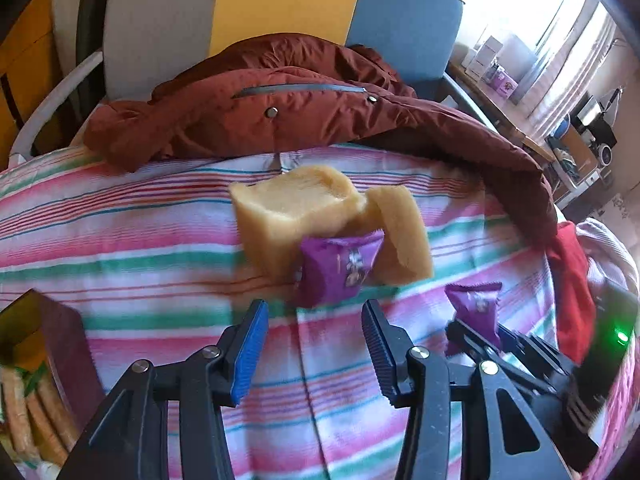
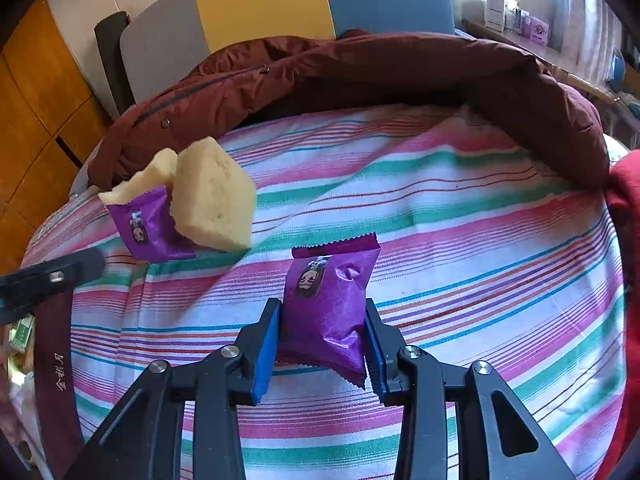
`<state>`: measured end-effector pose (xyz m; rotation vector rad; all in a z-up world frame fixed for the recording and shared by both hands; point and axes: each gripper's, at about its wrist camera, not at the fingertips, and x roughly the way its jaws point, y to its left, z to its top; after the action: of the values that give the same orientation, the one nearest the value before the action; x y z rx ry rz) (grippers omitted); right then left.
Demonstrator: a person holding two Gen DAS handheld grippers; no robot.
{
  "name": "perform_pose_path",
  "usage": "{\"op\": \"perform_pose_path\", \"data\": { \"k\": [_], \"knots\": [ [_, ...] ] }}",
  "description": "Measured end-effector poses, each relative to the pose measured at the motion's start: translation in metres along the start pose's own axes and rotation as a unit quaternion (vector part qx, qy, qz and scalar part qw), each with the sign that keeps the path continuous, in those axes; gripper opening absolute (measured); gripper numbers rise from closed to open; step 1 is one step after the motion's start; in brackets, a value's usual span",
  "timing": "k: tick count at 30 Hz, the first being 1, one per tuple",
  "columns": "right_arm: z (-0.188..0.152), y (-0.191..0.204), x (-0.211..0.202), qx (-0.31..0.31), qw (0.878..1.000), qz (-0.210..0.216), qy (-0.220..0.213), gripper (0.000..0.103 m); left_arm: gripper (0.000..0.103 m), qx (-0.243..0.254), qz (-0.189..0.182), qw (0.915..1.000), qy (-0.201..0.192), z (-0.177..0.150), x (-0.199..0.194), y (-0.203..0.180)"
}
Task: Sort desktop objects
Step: 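Grasp a purple candy packet with the right gripper while the left gripper grasps another, then carry both purple candy packets toward the gold box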
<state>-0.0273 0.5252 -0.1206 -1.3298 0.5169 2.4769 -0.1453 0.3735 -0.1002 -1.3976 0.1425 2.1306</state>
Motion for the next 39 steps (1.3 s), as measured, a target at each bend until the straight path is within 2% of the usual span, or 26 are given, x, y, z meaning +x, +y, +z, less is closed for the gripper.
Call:
{"op": "perform_pose_path", "data": {
  "k": [3, 14, 17, 18, 19, 20, 29, 35, 39],
  "knots": [
    [0.001, -0.001, -0.006, 0.0, 1.0, 0.004, -0.003, 0.039, 0.056, 0.003, 0.006, 0.9999, -0.008, 0.003, 0.01, -0.005],
    [0.009, -0.001, -0.019, 0.004, 1.0, 0.021, -0.02, 0.039, 0.058, 0.037, 0.064, 0.9968, -0.03, 0.014, 0.035, -0.026],
    [0.008, 0.0, -0.02, -0.001, 1.0, 0.019, -0.021, 0.039, 0.058, 0.048, 0.088, 0.9937, -0.05, 0.017, 0.036, -0.028],
    [0.007, 0.0, -0.021, -0.001, 1.0, 0.02, -0.021, 0.039, 0.056, 0.047, 0.089, 0.9935, -0.054, 0.019, 0.036, -0.026],
    [0.007, 0.0, -0.021, -0.002, 1.0, 0.021, -0.021, 0.039, 0.049, 0.047, 0.091, 0.9931, -0.057, 0.02, 0.036, -0.024],
    [0.006, 0.0, -0.021, -0.003, 1.0, 0.021, -0.02, 0.039, 0.047, 0.049, 0.096, 0.9923, -0.06, 0.021, 0.035, -0.022],
    [0.004, 0.009, -0.023, -0.018, 0.999, 0.026, -0.022, 0.039, 0.046, 0.051, 0.058, 0.9941, -0.077, 0.009, 0.003, -0.01],
    [0.0, 0.021, -0.029, -0.04, 0.998, 0.039, -0.028, 0.039, 0.046, 0.051, 0.038, 0.9933, -0.096, -0.006, -0.038, -0.008],
    [-0.003, 0.035, -0.036, -0.063, 0.996, 0.06, -0.036, 0.039, 0.046, 0.054, 0.037, 0.9911, -0.116, -0.018, -0.068, -0.008]
  ]
}}
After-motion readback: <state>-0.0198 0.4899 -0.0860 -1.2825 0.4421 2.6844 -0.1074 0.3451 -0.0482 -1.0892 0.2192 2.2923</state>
